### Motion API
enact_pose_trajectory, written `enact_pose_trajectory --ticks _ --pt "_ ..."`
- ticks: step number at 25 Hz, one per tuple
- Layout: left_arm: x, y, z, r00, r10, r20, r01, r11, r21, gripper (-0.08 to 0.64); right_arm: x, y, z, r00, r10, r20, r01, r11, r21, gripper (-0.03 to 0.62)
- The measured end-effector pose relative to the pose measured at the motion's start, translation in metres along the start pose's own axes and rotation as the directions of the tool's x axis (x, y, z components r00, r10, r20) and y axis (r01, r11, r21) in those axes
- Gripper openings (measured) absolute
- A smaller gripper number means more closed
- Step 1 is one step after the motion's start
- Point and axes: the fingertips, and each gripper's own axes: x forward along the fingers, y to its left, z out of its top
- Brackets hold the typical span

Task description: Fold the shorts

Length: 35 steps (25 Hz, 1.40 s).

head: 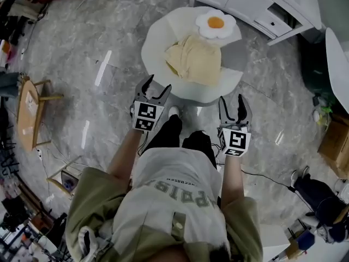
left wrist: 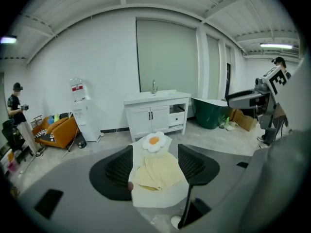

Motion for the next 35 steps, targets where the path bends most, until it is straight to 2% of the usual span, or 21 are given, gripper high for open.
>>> enact_pose_trajectory --ticks 4,9,13,19,25,32,35 --pt "0.036 0.015 -0.018 0.997 -0.043 -0.067 0.044 0.999 0.013 0.295 0.032 -0.004 -0.010 0.998 -0.017 -0.056 0.017 1.000 0.005 0.272" --pt "0.088 0.015 -0.040 0.983 -0.083 -0.163 0.085 0.996 0.004 0.295 0.081 -0.026 -0.044 0.986 0.039 -0.162 -0.039 0.999 0.003 0.272" --pt "0.133 0.020 -0.059 0.962 -0.080 -0.260 0.091 0.995 0.029 0.296 0.123 -0.051 -0.071 0.966 0.100 -0.237 -0.104 0.994 -0.008 0.272" --pt "0.181 0.031 -0.080 0.941 -0.064 -0.332 0.069 0.998 0.003 0.296 0.170 -0.079 -0.106 0.927 0.155 -0.341 -0.178 0.983 -0.037 0.272" --pt "0.226 0.050 -0.125 0.906 -0.098 -0.411 0.121 0.992 0.031 0.298 0.227 -0.084 -0.149 0.899 0.137 -0.415 -0.175 0.983 -0.054 0.272" --pt "0.322 0.088 -0.174 0.882 -0.162 -0.442 0.202 0.978 0.045 0.299 0.302 -0.098 -0.225 0.875 0.052 -0.482 -0.061 0.998 -0.003 0.272" --pt "0.364 0.102 -0.201 0.867 -0.184 -0.464 0.224 0.974 0.032 0.301 0.336 -0.090 -0.261 0.859 0.058 -0.508 -0.068 0.998 -0.002 0.272"
